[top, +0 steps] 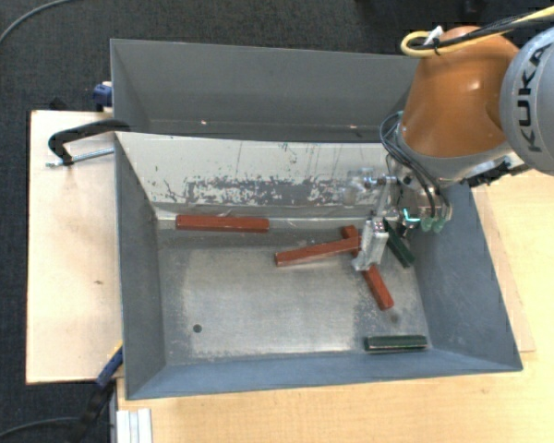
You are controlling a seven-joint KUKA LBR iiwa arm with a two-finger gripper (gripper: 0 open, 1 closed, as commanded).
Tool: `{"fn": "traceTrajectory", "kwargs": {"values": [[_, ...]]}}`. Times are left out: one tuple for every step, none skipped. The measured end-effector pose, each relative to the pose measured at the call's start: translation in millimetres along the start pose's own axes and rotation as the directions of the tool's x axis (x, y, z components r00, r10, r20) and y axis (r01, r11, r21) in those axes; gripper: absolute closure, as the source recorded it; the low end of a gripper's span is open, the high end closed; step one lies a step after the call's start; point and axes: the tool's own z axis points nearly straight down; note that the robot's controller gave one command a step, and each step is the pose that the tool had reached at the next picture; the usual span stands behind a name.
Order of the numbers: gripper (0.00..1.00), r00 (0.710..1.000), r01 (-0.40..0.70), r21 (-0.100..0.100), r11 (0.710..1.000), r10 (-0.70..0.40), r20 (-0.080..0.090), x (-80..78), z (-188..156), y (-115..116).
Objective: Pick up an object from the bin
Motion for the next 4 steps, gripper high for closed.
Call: {"fn": "traceTrajectory", "kwargs": {"values": [[0.00, 0.992, -0.128, -0.001, 0.992, 0.128, -0.002, -26.5, 140.3, 41.5], [1.00, 0.992, -0.129, -0.001, 0.992, 0.129, 0.006, -28.6, 135.6, 40.3], [1.00, 1.000, -0.007, 0.000, 1.000, 0.007, 0.019, -12.4, -8.1, 51.8], [0.00, 1.000, -0.007, 0.000, 1.000, 0.007, 0.010, -10.9, -2.8, 51.7]]}}
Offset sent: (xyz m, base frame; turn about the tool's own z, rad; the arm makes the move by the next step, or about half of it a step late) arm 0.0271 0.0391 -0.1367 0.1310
